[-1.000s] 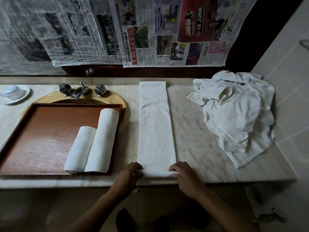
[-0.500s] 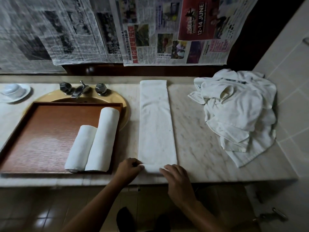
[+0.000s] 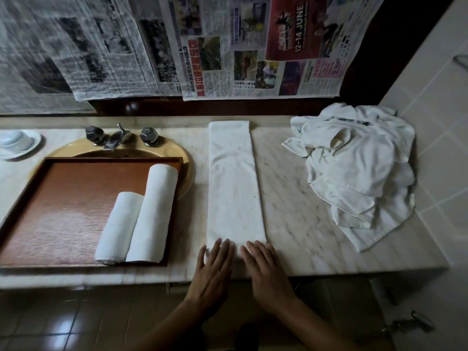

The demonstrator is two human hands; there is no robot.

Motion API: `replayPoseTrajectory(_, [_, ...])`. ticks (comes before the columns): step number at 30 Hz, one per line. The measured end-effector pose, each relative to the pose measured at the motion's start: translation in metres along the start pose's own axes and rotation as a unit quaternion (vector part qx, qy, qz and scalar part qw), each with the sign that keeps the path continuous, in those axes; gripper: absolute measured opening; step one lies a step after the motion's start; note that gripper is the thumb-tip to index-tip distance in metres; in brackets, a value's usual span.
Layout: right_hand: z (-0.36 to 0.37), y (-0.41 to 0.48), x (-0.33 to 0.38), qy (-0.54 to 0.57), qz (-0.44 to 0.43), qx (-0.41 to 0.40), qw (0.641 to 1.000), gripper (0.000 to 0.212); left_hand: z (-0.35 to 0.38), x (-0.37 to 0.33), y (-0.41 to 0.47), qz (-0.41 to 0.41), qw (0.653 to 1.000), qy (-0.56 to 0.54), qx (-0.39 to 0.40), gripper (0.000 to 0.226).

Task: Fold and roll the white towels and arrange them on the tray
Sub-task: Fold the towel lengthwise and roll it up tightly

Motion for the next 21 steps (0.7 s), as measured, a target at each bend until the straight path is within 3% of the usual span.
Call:
replayPoseTrajectory(4, [-0.006,0.011,-0.005,-0.002,0.010,0.007,1.000,0.061,-0.002,0.018,0.007,0.013,0.999,-0.005,0.050,0.072])
replayPoseTrajectory(9, [-0.025,0.024,-0.007,0.003,-0.006,0.015,1.000,0.060,-0.013,0.036,0.010,0.007,0.997,-0.059,0.039,0.054])
replayPoseTrajectory(13, [-0.022,0.015,-0.020,0.103,0.031,0.049,0.993,0.060,-0.015,0.044,-0.002,0.025,0.995,-0.082,0.057,0.056])
replayPoseTrajectory(16, [-0.030,0.007,-0.022,0.175,0.092,0.090,0.976,0.047,-0.018,0.046,-0.010,0.006,0.992,-0.096,0.081,0.060])
replayPoseTrajectory(18, [-0.037,0.004,-0.023,0.205,0.117,0.093,0.967,0.035,-0.024,0.044,-0.013,-0.014,0.990,-0.128,0.062,0.048])
replayPoseTrajectory(21, [-0.039,0.004,-0.025,0.201,0.103,0.089,0.970,0.032,-0.029,0.041,-0.011,-0.033,0.985,-0.151,0.075,0.049])
Point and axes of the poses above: each hand's wrist, its own y-axis towards the middle knuckle, its own z-axis out of the palm, x = y × z, the point moved 1 cm from there along y, towards the middle knuckle, and after that the axes turned 5 degrees about y, right-handed, at the moved point
